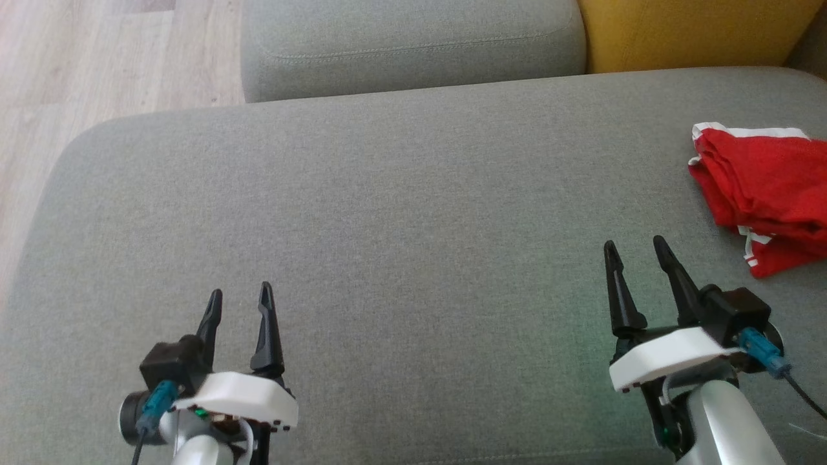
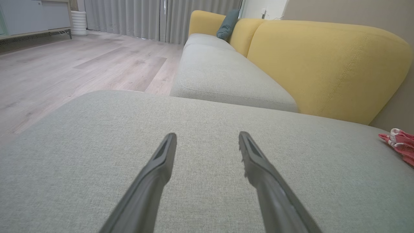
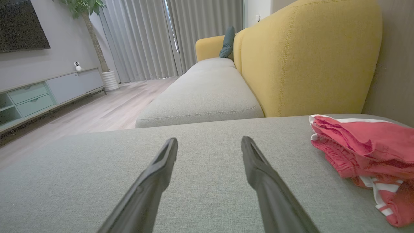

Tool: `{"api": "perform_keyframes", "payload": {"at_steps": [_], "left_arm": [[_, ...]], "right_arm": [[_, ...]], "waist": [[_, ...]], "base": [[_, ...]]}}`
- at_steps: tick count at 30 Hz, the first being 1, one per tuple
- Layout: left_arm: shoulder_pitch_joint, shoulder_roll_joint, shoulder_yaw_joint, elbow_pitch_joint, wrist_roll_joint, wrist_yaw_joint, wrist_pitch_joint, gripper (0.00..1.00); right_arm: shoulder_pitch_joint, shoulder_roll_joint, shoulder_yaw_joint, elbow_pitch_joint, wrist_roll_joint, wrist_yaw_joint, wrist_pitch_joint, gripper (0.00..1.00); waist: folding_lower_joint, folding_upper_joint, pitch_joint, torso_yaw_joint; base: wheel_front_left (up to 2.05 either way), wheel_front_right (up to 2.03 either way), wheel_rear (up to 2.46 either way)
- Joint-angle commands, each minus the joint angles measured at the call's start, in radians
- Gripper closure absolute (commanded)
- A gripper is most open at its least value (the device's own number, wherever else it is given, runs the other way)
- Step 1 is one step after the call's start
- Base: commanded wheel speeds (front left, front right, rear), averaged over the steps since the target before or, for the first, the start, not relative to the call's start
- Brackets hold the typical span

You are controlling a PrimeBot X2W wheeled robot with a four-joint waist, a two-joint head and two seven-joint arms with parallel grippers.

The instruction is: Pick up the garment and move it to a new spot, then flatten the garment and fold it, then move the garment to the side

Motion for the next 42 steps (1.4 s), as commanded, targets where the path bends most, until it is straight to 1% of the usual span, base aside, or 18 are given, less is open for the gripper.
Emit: {"api": "perform_keyframes", "payload": {"at_steps": [1, 18, 19, 23, 24, 42], "left_arm": [[-0.035, 0.000, 0.031, -0.036, 0.010, -0.001, -0.012, 0.00], [-0.026, -0.001, 0.023, -0.047, -0.001, -0.010, -0.012, 0.00], [0.002, 0.000, -0.004, -0.014, -0.003, -0.009, 0.000, 1.00], [0.026, -0.001, -0.005, 0.046, -0.004, -0.011, 0.003, 1.00], [0.029, -0.001, -0.002, 0.050, -0.022, -0.014, 0.007, 1.00], [0.010, 0.007, 0.034, 0.050, -0.211, -0.048, 0.049, 1.00]], "right_arm": [[-0.027, 0.001, 0.026, -0.028, 0.003, 0.007, -0.011, 0.00], [-0.023, 0.001, 0.027, -0.030, 0.003, 0.007, 0.001, 0.00], [0.001, 0.000, 0.000, 0.000, 0.000, 0.000, 0.001, 1.00], [0.037, 0.001, 0.000, 0.063, 0.001, 0.000, 0.002, 1.00], [0.041, 0.001, -0.002, 0.067, 0.021, 0.000, 0.006, 1.00], [0.037, 0.001, -0.028, 0.049, 0.219, 0.001, 0.044, 1.00]], "waist": [[0.0001, -0.0001, 0.000, 0.000], [0.0001, -0.0001, -0.011, 0.001], [0.0001, -0.0001, -0.012, 0.001], [0.0001, -0.0001, -0.012, 0.001], [0.0001, -0.0001, -0.012, 0.001], [0.0001, -0.0001, -0.010, 0.009]], "base": [[0.00, 0.00, 0.00], [0.00, 0.00, 0.00], [0.00, 0.00, 0.00], [0.00, 0.00, 0.00], [0.00, 0.00, 0.00], [0.00, 0.00, 0.00]]}}
